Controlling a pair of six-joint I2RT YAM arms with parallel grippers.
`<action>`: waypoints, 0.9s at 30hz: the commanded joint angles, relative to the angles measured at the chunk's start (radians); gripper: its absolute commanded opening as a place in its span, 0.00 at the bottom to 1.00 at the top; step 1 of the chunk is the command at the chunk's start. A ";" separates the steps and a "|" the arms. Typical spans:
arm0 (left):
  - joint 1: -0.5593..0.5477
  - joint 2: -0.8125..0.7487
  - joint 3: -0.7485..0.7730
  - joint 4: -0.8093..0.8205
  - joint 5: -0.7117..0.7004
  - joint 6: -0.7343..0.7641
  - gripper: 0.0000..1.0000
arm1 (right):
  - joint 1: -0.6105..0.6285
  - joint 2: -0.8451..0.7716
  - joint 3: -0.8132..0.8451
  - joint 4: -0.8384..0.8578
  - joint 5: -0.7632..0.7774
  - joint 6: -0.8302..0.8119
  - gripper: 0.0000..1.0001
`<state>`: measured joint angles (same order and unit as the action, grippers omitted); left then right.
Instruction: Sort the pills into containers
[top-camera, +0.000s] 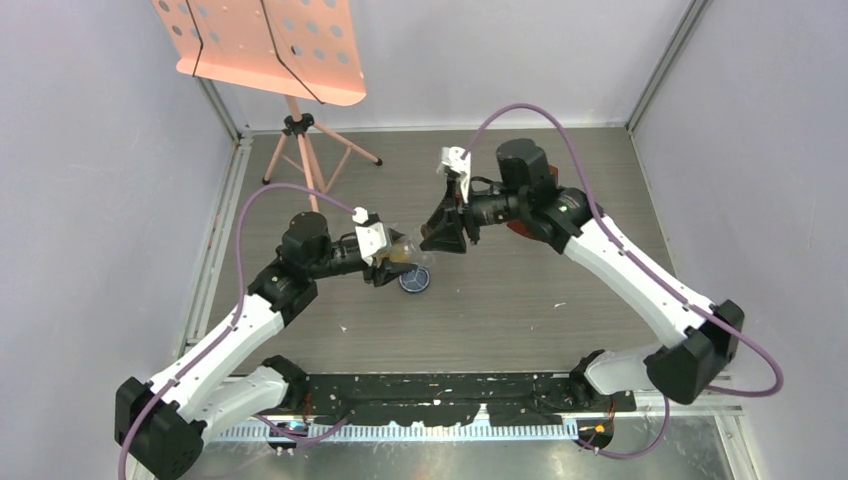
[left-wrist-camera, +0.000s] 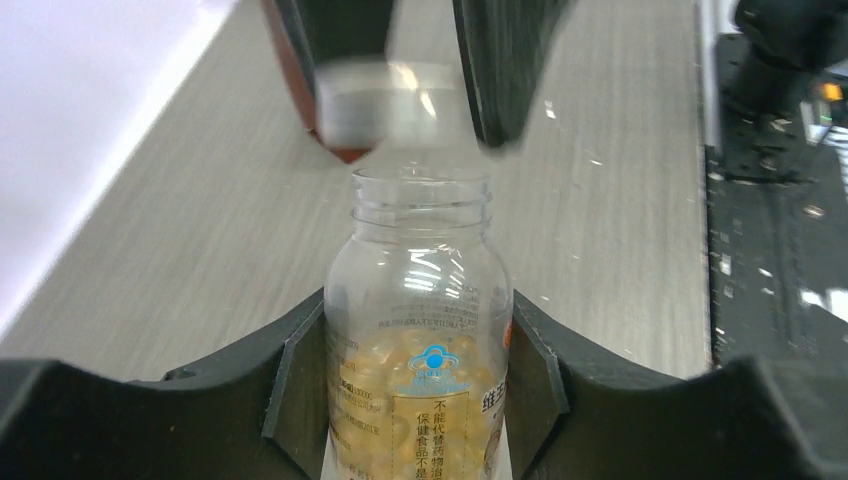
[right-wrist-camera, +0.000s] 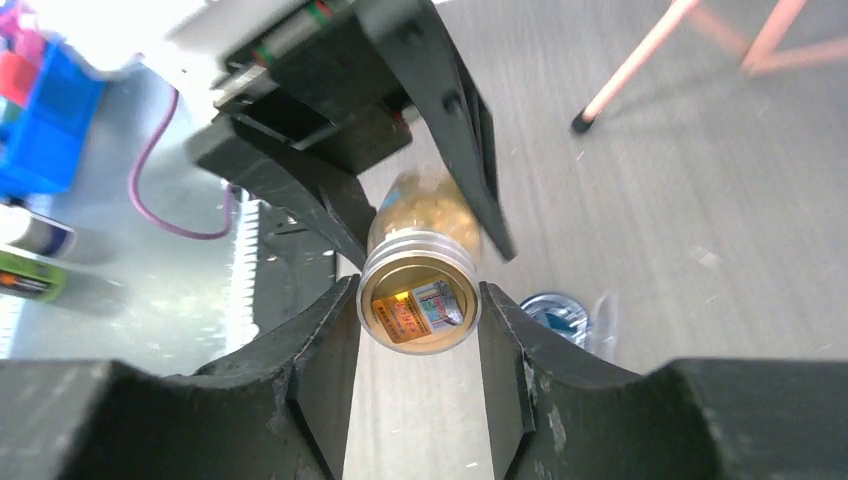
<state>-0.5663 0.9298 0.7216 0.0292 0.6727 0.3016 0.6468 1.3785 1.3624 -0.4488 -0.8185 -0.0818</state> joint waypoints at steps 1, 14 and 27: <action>0.009 0.012 0.018 -0.096 0.194 -0.014 0.00 | -0.016 -0.124 -0.005 0.072 -0.077 -0.371 0.18; 0.010 0.031 -0.025 -0.002 -0.011 -0.016 0.00 | -0.019 -0.117 -0.009 0.091 0.346 -0.053 0.19; 0.007 -0.042 -0.166 0.082 -0.272 -0.164 0.00 | -0.047 0.022 -0.163 -0.188 0.908 0.326 0.20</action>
<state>-0.5606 0.9245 0.5743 0.0147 0.4854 0.2123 0.5976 1.3167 1.2346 -0.5282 -0.0967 0.1101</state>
